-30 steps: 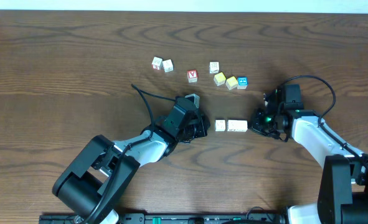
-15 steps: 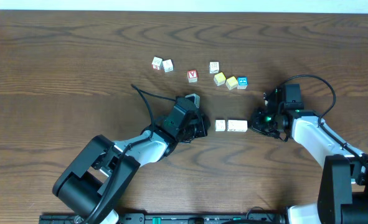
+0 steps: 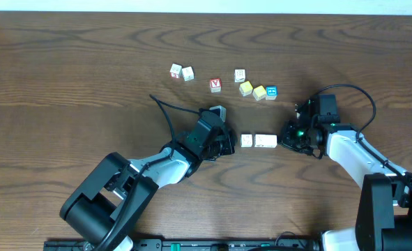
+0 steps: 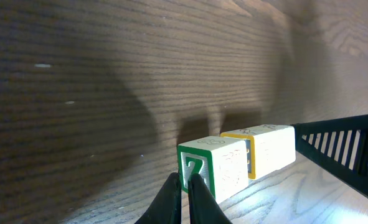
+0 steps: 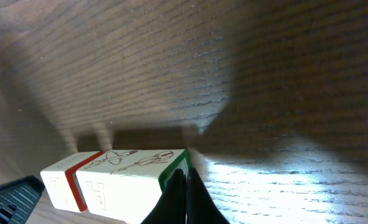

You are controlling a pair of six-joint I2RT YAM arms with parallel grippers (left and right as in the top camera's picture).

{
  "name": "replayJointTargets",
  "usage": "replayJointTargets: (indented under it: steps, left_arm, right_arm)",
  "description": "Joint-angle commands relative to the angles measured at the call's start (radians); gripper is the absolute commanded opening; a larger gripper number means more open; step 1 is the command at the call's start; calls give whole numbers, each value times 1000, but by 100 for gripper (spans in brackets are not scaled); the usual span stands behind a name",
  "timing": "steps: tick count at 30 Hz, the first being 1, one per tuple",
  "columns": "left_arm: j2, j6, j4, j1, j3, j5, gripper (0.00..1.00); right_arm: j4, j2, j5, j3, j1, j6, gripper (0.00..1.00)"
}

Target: Lift 3 blocks

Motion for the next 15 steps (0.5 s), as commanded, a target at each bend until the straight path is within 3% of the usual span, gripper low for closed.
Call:
replayJointTargets:
  steps: [1,15]
  left_arm:
    - [18,-2,-7,0,0,-20,8]
    - [51,-40,14,0,0,-12,8]
  right_arm:
    - [2,3,5,-8,5,11,1]
    - [6,3,5,-8,5,11,1]
